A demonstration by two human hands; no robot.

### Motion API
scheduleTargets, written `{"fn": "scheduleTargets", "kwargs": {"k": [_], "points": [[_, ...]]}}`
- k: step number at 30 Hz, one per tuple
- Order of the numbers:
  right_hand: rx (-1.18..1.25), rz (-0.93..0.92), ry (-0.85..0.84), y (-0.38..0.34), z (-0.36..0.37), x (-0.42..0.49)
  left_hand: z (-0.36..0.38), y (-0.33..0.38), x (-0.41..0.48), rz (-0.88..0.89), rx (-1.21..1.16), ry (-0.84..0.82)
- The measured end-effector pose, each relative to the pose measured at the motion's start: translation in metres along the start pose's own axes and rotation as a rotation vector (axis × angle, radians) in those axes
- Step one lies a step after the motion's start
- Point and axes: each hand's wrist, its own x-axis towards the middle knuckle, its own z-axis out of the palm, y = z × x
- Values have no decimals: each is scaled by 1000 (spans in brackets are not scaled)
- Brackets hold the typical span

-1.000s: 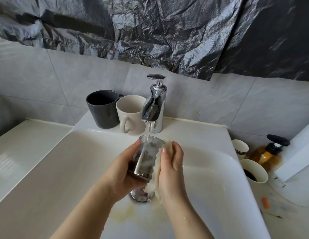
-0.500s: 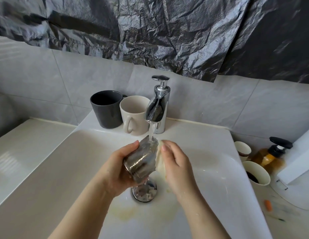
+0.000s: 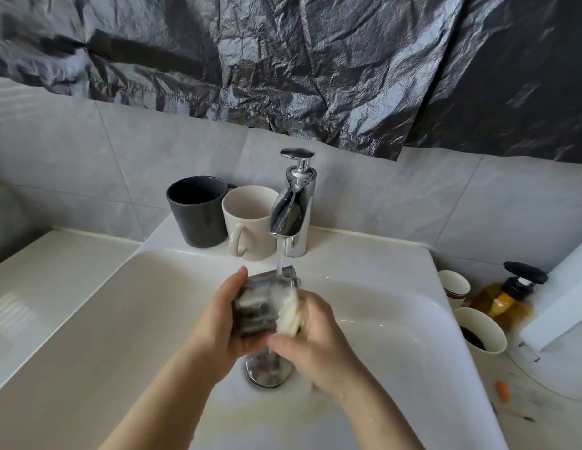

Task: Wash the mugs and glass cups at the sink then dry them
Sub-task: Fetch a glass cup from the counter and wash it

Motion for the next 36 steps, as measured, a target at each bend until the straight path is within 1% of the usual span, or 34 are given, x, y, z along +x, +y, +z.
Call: {"fn": "scheduleTargets", "kwargs": {"k": [2, 3, 5, 7, 9, 11, 13, 14, 15, 17, 18, 20, 21, 22, 23, 24, 25, 26, 27, 28, 29, 30, 33, 34, 36], "points": [[-212, 1, -49, 4, -4, 0, -1, 0, 0, 29, 59, 18], [-208, 23, -99, 7, -7, 0, -2, 0, 0, 50, 90, 19], [-52, 68, -217, 9, -6, -4, -4, -1, 2, 98, 144, 23], [162, 172, -292, 7, -4, -8, -4, -2, 4, 200, 213, 28], [450, 266, -343, 5, -3, -9, -4, -3, 5, 316, 271, 41], [663, 270, -358, 4, -8, -8, -2, -6, 5, 398, 300, 33], [723, 249, -356, 6, -9, -8, 0, -7, 5, 394, 252, 26], [661, 245, -354, 9, -7, -8, -1, -8, 6, 358, 247, 29], [535, 232, -343, 13, -4, -6, -1, -9, 6, 308, 257, 34], [255, 191, -263, 21, 2, -3, -4, -11, 9, 186, 242, 41], [164, 139, -204, 24, 4, -2, -4, -11, 9, 120, 197, 41], [10, -61, -57, 25, 0, 1, -3, -10, 9, 17, 87, 47], [-55, -153, 38, 25, -4, 4, -3, -9, 10, -4, 54, 58], [-86, -203, 153, 25, -10, 6, -3, -8, 11, -8, 36, 65], [-59, -193, 287, 27, -14, 8, -3, -8, 12, -5, 28, 66], [45, -136, 423, 27, -16, 9, -4, -8, 13, -8, 25, 63], [222, -69, 524, 28, -18, 11, -4, -8, 13, -25, 22, 59], [475, -9, 564, 27, -19, 11, -4, -9, 13, -45, 25, 51], [750, 38, 555, 25, -18, 12, -2, -10, 12, -62, 42, 44], [961, 78, 497, 20, -14, 11, -1, -12, 11, -72, 65, 42], [1040, 95, 412, 17, -9, 10, 1, -13, 11, -81, 77, 47], [976, 80, 307, 14, -5, 7, 1, -13, 10, -84, 74, 56], [574, -48, 16, 13, 4, 1, -3, -10, 11, -97, -42, 113], [479, -74, -36, 14, 5, 0, -5, -8, 12, -89, -70, 116], [375, -63, -63, 17, 1, -1, -8, -6, 13, -61, -37, 67]]}}
